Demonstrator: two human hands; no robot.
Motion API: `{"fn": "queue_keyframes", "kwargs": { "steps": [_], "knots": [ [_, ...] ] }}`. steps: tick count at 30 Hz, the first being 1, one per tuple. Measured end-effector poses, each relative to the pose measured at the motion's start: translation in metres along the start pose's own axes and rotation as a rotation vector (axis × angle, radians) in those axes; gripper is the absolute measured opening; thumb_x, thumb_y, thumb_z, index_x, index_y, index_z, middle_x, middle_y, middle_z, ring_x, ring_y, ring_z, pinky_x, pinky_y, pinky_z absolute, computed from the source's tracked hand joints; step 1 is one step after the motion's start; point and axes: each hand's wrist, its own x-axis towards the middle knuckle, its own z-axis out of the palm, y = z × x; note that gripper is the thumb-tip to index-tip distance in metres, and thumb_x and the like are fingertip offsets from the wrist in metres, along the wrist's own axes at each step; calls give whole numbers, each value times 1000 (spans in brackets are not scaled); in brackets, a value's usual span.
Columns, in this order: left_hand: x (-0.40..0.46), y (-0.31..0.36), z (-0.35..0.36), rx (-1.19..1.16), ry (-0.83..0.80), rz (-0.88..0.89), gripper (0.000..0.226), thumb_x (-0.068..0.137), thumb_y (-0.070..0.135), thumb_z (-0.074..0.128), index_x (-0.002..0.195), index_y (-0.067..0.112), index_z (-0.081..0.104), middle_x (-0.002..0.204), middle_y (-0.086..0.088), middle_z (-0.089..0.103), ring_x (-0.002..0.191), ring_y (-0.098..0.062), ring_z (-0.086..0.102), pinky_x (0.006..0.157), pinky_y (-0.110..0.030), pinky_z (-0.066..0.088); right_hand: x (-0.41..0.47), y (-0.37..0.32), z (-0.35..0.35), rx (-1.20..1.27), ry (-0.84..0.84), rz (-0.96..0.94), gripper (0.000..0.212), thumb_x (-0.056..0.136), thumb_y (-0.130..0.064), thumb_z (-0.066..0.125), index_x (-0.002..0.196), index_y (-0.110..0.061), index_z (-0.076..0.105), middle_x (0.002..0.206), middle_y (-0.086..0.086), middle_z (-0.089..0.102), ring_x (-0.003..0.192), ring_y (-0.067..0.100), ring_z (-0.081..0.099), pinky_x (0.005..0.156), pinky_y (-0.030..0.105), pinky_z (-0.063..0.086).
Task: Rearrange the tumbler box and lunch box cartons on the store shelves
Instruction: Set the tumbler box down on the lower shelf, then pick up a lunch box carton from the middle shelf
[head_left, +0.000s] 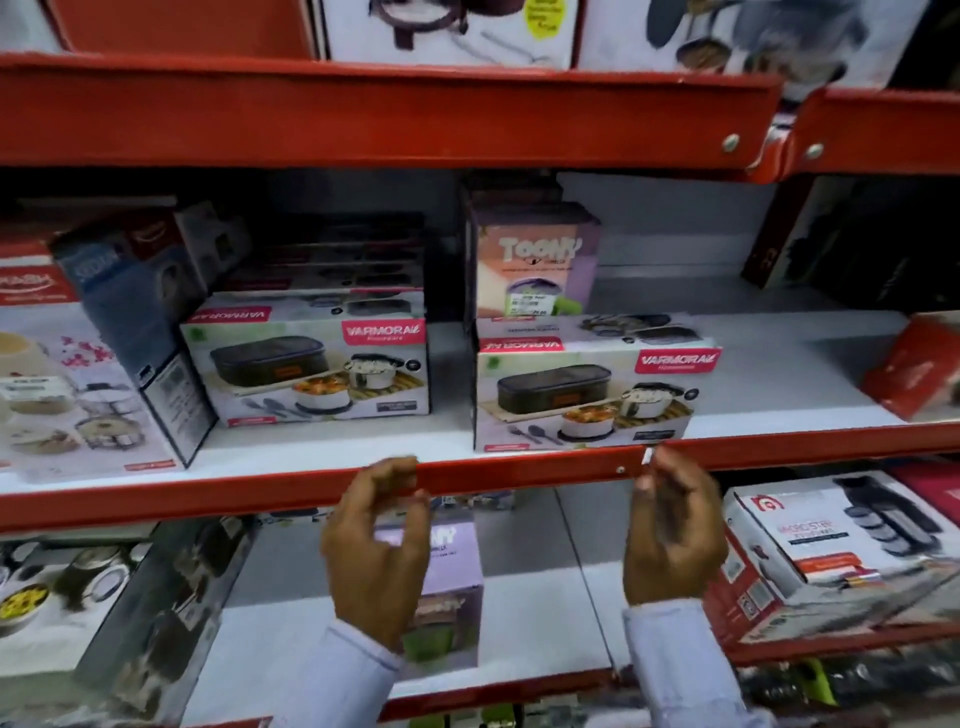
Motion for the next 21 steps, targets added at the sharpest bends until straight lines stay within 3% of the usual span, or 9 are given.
{"fn": "queue_keyframes", "kwargs": {
  "steps": [4, 7, 11, 13, 14, 17, 21],
  "knots": [
    [31, 35, 46, 59, -172, 33, 54, 85, 22, 73, 137, 16, 59, 128, 6, 65, 111, -11, 63, 95, -25, 53, 64, -8, -5, -78, 86, 137, 49, 92, -31, 59, 138, -16, 49, 147, 6, 51, 134, 19, 48, 104, 16, 39],
    [45, 39, 65, 129, -232, 35, 61, 86, 30, 72, 142, 15, 55, 138, -1, 65, 121, -18, 63, 106, -38, 52, 88, 2, -7, -103, -53, 327, 52, 96, -32, 57, 145, -21, 42, 152, 6, 46, 137, 24, 46, 101, 27, 37],
    [49, 45, 70, 105, -192, 57, 54, 87, 39, 69, 136, 19, 59, 127, 2, 72, 113, -20, 69, 99, -38, 57, 97, -2, -7, -36, -131, 333, 44, 97, -22, 55, 139, -8, 51, 139, 11, 58, 122, 18, 56, 80, 3, 42],
    [48, 52, 63, 47, -138, 60, 56, 85, 32, 74, 138, 19, 60, 129, 1, 71, 115, -18, 69, 101, -38, 56, 97, -10, -8, -26, -82, 266, 41, 96, -16, 57, 135, -4, 55, 135, 13, 61, 120, 14, 59, 80, -6, 41],
    [48, 59, 57, 23, -104, 68, 57, 84, 28, 76, 138, 18, 60, 132, 1, 70, 116, -18, 68, 101, -37, 56, 98, -16, -8, -16, -63, 230, 39, 95, -15, 58, 133, -4, 57, 132, 11, 63, 114, 4, 61, 80, -8, 41],
    [51, 75, 29, -20, 36, 134, 53, 84, 25, 78, 134, 25, 60, 130, 0, 69, 112, -20, 68, 96, -38, 57, 95, -40, -3, 42, -37, 160, 34, 95, -16, 59, 128, -10, 62, 119, -4, 67, 92, -24, 61, 76, -5, 45],
    [69, 87, -19, -62, 206, 202, 54, 81, 45, 68, 131, 27, 63, 118, -5, 74, 98, -20, 72, 88, -32, 57, 87, -75, 14, 125, -89, 76, 29, 93, -15, 62, 121, -21, 64, 87, -43, 67, 91, -16, 67, 75, 2, 52]
  ]
}}
